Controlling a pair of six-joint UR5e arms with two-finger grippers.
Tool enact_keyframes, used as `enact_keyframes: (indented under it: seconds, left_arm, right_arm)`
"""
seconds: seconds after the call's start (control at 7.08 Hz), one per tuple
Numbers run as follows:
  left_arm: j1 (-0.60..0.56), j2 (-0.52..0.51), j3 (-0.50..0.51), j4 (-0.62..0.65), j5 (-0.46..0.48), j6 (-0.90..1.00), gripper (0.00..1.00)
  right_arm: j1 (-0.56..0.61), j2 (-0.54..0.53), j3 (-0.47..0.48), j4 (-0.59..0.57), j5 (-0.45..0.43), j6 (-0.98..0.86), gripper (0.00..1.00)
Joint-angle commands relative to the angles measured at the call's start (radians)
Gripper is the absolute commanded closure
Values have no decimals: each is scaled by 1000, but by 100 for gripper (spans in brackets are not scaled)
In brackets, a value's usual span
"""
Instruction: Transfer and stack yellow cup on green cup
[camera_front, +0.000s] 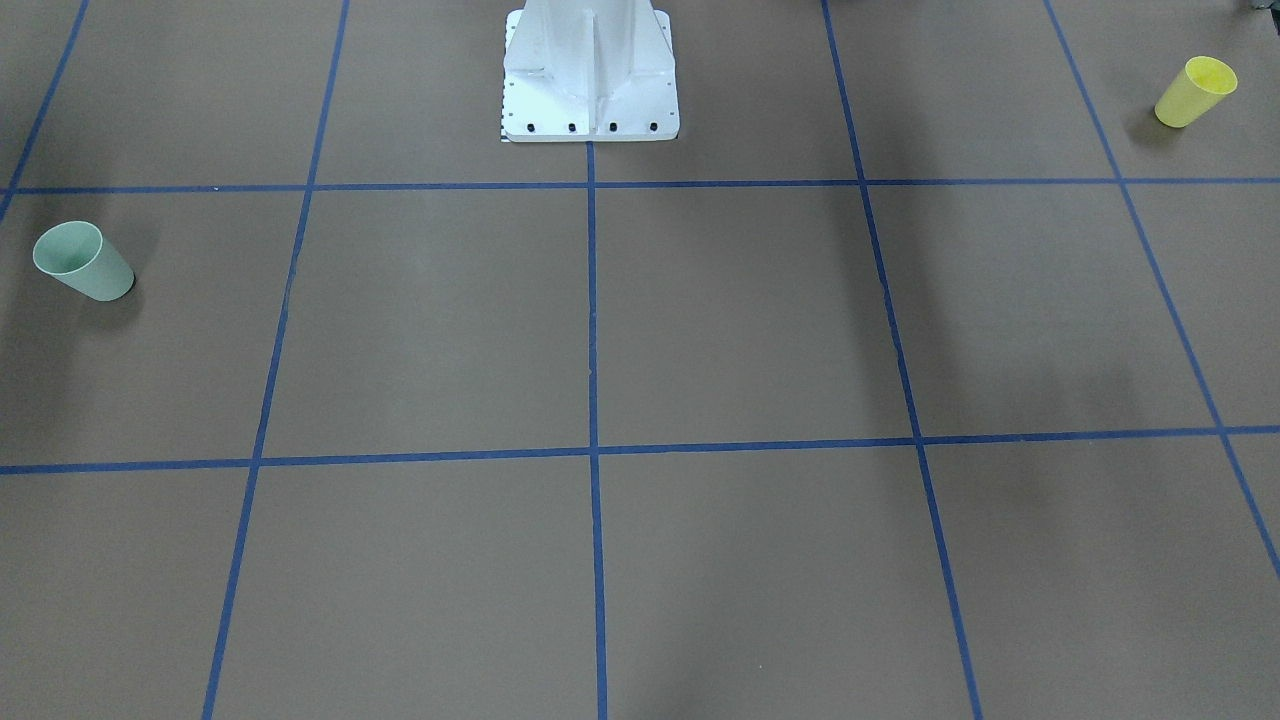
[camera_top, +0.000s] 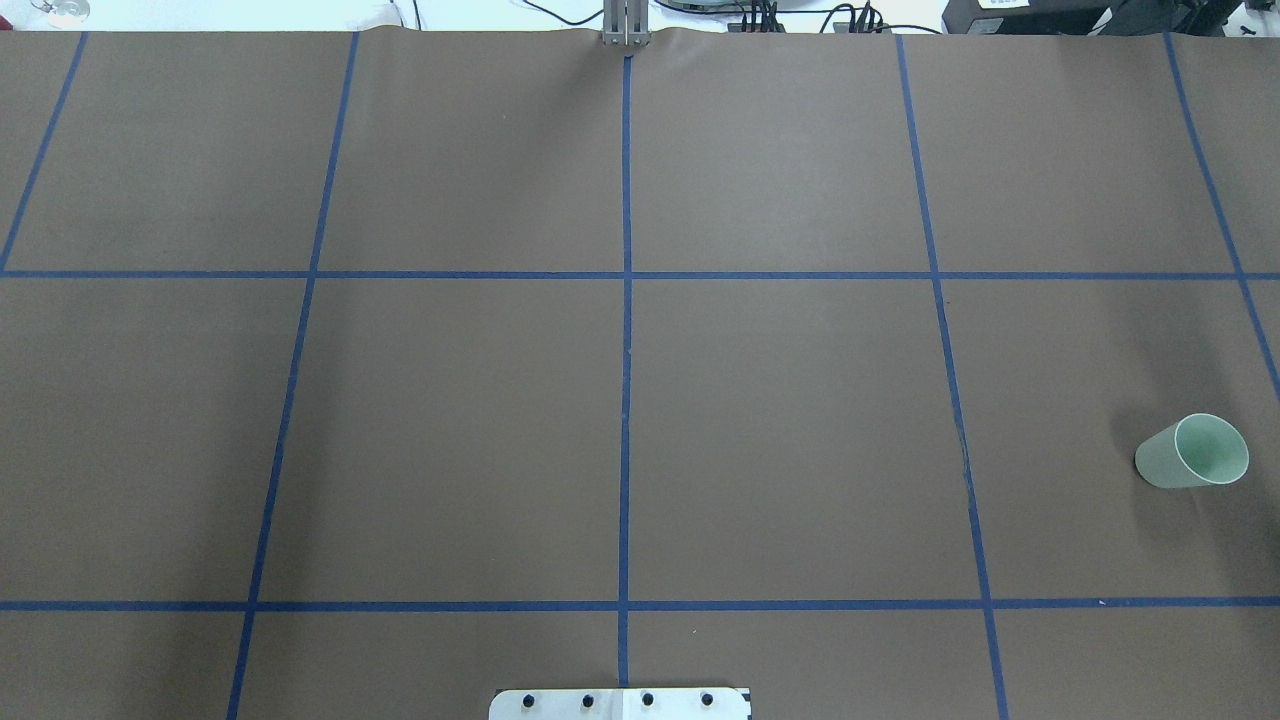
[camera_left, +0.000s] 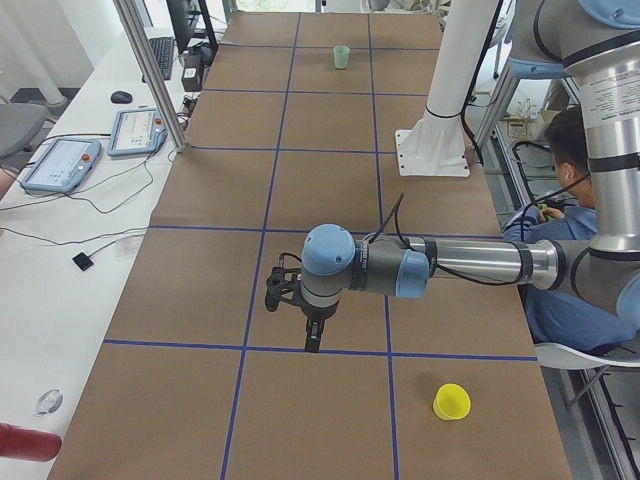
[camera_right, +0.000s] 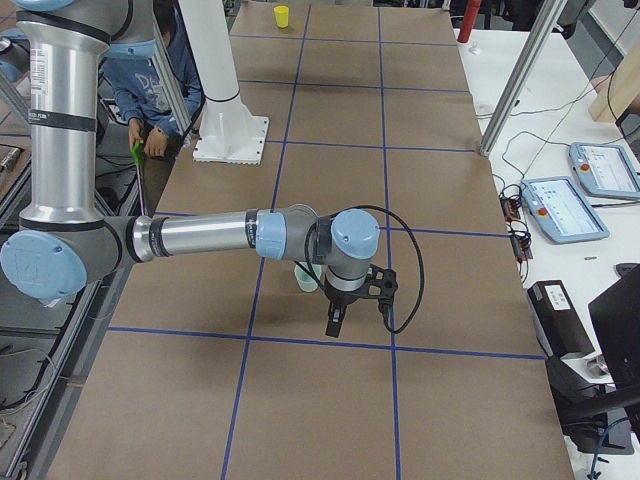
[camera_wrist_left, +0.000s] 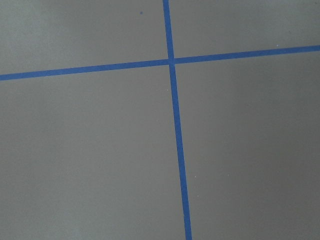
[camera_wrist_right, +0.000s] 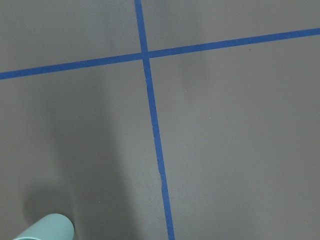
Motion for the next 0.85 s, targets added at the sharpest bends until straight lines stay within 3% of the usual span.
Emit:
enact_keyframes:
  seconds: [0.0,0.14,0.28,0.71]
  left_arm:
    - [-2,30,-3,-34,-7,-4,0]
    - [1,32,-3,-33,-94,-26,0]
    - [5,29,-3,-50,-140,-214,0]
    - [50,104,0,-298,-113,-706,0]
  right_arm:
    - [0,6,-1,-1,2,0,0]
    - [0,6,-1,-1,-1,0,0]
    - [0,9,-1,-1,-4,0,0]
    - [-2,9,0,6,-1,-1,0]
